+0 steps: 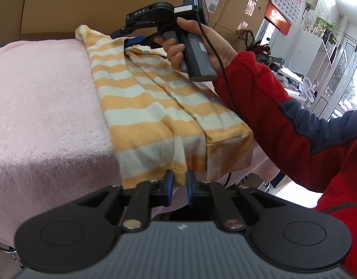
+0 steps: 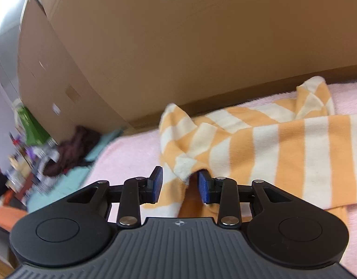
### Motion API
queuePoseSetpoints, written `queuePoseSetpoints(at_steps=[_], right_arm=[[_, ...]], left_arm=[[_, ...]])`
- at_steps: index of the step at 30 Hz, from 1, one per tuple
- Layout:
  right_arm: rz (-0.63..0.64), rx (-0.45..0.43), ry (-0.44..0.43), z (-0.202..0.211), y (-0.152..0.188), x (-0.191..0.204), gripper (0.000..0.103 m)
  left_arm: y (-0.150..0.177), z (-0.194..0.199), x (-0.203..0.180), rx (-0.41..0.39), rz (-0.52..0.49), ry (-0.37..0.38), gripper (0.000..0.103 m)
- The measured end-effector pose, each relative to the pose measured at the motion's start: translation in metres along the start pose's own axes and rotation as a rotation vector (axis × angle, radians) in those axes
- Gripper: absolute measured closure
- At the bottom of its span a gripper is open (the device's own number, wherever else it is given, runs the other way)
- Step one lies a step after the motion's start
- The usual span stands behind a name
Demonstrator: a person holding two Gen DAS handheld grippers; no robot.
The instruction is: Fold clothes
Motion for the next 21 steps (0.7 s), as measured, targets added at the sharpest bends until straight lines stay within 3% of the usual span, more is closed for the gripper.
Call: queuePoseSetpoints(at_steps=[4, 5, 7, 10, 12, 13, 14, 16, 19, 21], right_arm=[[0.037, 0.032, -0.016, 0.008, -0.008, -0.005, 0.064], [0.039, 0.014, -0.004, 0.013, -0.011, -0.008, 0.062], [0.054, -0.030, 0.049, 0.024, -0.019, -0.017, 0.044], [-0.003, -0.125, 0.111, 0.037, -0.031, -0.035, 0.043], [-0.130, -0.230, 0.054, 0.045, -0.037, -0.043, 0.046], [-0.186, -0.238, -0.034, 0.045, -0.037, -0.042, 0.050], [-0.252, -0.201, -0.159, 0.040, -0.033, -0.038, 0.051], [-0.344, -0.123, -0.305, 0.024, -0.021, -0.027, 0.051], [-0.327, 0.034, -0.338, -0.008, 0.007, -0.003, 0.051], [-0.274, 0.138, -0.287, -0.028, 0.027, 0.009, 0.053]], left_arm=[[-0.013, 0.013, -0.001, -0.003, -0.047, -0.002, 0.095], [-0.021, 0.018, 0.000, -0.028, -0.060, -0.007, 0.094], [-0.038, 0.022, 0.001, -0.080, -0.061, 0.007, 0.087], [-0.056, 0.014, 0.004, -0.135, -0.052, 0.047, 0.073], [-0.056, -0.005, 0.008, -0.118, -0.048, 0.046, 0.073], [-0.057, -0.015, 0.010, -0.110, -0.046, 0.046, 0.073], [-0.054, -0.024, 0.013, -0.088, -0.038, 0.040, 0.074], [-0.049, -0.030, 0.016, -0.080, -0.028, 0.040, 0.073], [-0.046, -0.026, 0.014, -0.095, -0.037, 0.044, 0.063], [-0.043, -0.023, 0.012, -0.097, -0.052, 0.046, 0.060]])
Point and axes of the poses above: each gripper's, at about its wrist camera, not at the fingertips, and z roughly against the way its jaws point, x to its left, y to its underside, the point moved 5 cm from there along -z, roughly the way its jaws point, and after that the axes turned 10 degrees about -x, right-handed, at the moved point
